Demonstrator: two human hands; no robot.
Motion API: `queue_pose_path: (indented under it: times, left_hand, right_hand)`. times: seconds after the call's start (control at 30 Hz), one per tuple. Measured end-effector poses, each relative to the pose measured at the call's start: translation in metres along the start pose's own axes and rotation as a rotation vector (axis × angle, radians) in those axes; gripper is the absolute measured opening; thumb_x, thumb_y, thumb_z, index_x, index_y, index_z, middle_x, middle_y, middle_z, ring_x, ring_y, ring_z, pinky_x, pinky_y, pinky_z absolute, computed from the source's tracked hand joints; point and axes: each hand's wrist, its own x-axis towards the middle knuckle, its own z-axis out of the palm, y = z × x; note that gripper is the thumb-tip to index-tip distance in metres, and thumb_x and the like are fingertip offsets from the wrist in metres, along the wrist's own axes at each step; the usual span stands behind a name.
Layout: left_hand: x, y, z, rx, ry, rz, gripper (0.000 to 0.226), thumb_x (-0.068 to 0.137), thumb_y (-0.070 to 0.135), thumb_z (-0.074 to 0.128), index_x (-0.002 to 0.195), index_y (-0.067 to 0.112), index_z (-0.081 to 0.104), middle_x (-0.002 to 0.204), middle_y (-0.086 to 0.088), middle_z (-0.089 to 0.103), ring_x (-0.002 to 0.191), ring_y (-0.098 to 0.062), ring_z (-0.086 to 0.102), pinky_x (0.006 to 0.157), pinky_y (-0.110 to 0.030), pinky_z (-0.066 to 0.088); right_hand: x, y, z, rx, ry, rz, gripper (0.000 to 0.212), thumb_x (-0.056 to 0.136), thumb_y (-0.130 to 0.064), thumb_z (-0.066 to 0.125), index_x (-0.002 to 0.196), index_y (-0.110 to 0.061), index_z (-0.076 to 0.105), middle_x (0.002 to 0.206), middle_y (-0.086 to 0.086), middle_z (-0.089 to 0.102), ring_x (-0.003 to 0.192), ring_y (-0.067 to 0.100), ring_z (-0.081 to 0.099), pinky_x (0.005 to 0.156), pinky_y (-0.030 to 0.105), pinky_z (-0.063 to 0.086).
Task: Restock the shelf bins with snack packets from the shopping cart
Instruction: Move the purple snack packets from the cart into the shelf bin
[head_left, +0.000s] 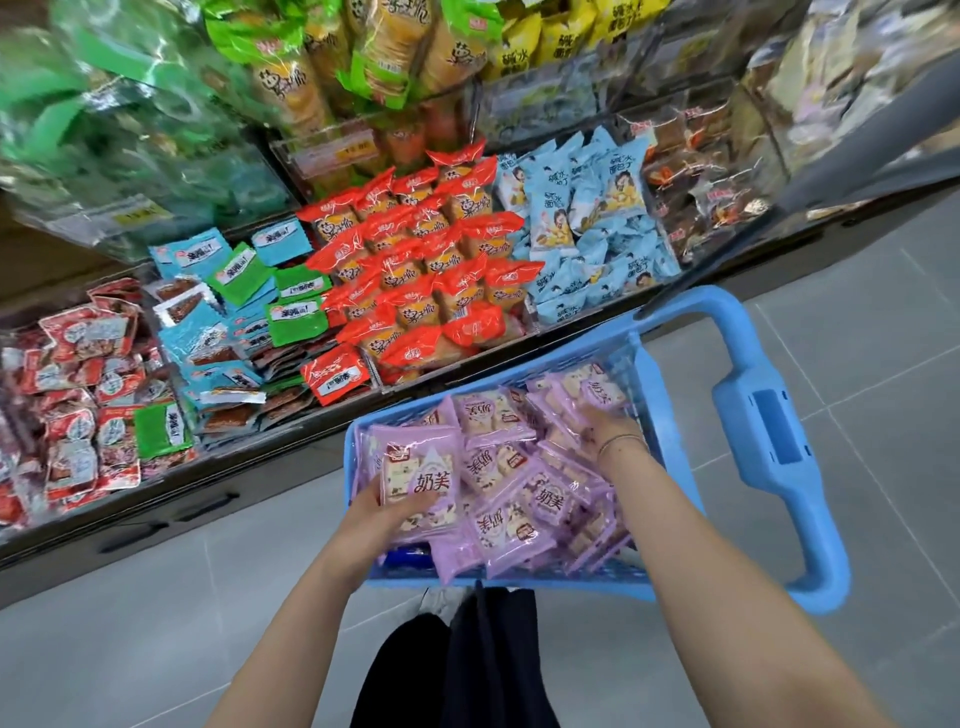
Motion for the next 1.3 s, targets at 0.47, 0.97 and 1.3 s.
queue_pose_path:
  times: [0.47,0.97,1.3]
  left_hand:
    - [-0.012,0.02,0.013,-0.059,0.021,0.007,0.063,0.061,0.037,0.078,0.118,0.022,0.054,0.117,-0.005,0.067,0.11,-0.029,0.06,0.099,-0.05,0.043]
    - [-0.006,0.013,0.012,0.134,0.018,-0.044,0.051,0.074,0.035,0.079,0.118,0.027,0.054,0.114,0.002,0.067,0.106,-0.022,0.061,0.092,-0.042,0.046]
    - [-0.013,0.005,0.02,0.139,-0.119,-0.05,0.059,0.078,0.03,0.076,0.13,0.019,0.05,0.12,0.0,0.066,0.113,-0.021,0.059,0.107,-0.045,0.041]
  right_hand:
    - [-0.063,0.044,-0.059,0.517,-0.332,0.067,0.024,0.088,-0.001,0.05,0.072,-0.004,0.067,0.072,0.009,0.066,0.061,0.013,0.062,0.055,0.02,0.056]
    - [-0.09,0.028,-0.047,-0.454,-0.553,-0.397,0.074,0.069,-0.029,0.08,0.133,-0.019,0.044,0.123,-0.019,0.044,0.114,0.002,0.047,0.102,0.026,0.038]
    - [-0.112,0.006,-0.025,-0.518,-0.581,-0.535,0.016,0.071,-0.045,0.075,0.076,-0.03,0.072,0.082,-0.013,0.066,0.082,0.006,0.06,0.086,0.03,0.047]
